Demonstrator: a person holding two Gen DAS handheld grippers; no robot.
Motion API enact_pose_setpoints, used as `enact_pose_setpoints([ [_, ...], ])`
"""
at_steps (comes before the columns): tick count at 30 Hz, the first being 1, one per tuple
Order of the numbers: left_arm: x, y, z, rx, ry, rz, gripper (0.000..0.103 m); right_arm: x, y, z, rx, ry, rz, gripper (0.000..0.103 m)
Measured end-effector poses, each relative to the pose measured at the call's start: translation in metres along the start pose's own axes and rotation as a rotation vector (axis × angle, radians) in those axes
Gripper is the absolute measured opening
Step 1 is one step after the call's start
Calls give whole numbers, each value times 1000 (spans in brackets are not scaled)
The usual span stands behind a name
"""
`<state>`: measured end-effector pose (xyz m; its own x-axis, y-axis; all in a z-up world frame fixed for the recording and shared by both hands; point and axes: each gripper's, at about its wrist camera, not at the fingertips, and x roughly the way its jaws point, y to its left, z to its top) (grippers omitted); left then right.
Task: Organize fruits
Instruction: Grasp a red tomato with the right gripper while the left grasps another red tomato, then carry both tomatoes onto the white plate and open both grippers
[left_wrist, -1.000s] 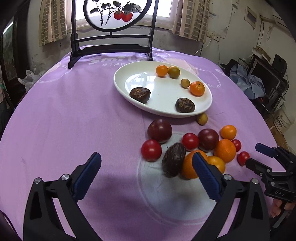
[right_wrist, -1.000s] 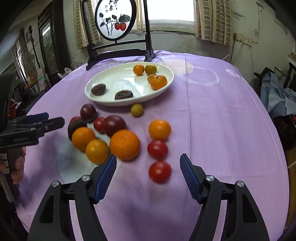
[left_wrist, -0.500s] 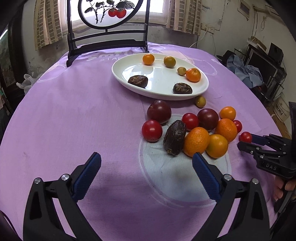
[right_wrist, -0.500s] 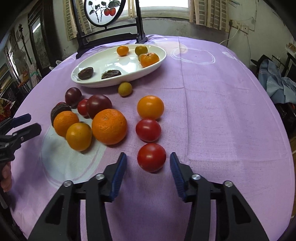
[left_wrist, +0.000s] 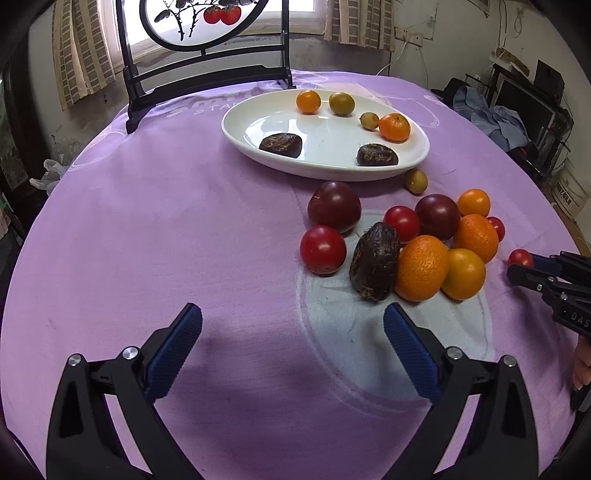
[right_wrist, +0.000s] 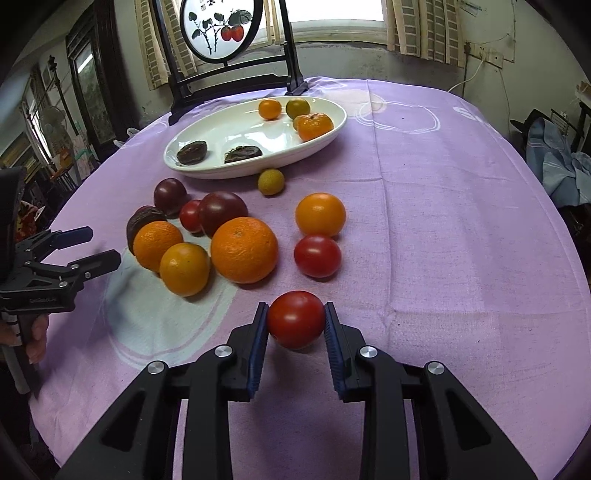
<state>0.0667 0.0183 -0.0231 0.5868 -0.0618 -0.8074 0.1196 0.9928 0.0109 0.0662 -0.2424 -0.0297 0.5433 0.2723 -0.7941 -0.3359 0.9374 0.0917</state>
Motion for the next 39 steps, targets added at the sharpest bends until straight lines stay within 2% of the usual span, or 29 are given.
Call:
enact_pose_setpoints([
  [7,17,3,8,56,11,44,96,-4,9,0,-29,-7,38,30],
  [9,22,3,10,65,17,39,93,-4,9,0,-25,-2,58,30],
  [10,25,3,11,71,23,36,87,-4,9,0,-24,-1,68,30],
  [15,35,-2,23,72,19,11,80,-2,11,1,-28,1,87,30],
  [17,39,-5,29,72,15,-33,63,-2,12,2,-32,2,93,30],
  [18,40,-8,31,75,9,-54,59,-2,13,2,-33,3,95,30],
  [19,41,-10,33,84,4,-65,50,-2,13,2,-33,2,96,30],
  [20,40,-13,33,95,1,-78,36,-2,13,2,-33,1,96,30],
  [21,39,-15,33,101,1,-86,29,-3,12,3,-33,-1,95,30],
  [27,26,-5,36,38,42,-115,29,-18,19,13,-68,-47,83,30],
  [33,-8,5,64,12,-65,-117,29,-36,35,53,-161,-150,34,30],
  [36,-11,6,92,-9,-118,-101,29,-27,46,83,-204,-178,11,30],
  [39,3,5,119,-31,-136,-68,29,-4,54,113,-201,-165,30,30],
])
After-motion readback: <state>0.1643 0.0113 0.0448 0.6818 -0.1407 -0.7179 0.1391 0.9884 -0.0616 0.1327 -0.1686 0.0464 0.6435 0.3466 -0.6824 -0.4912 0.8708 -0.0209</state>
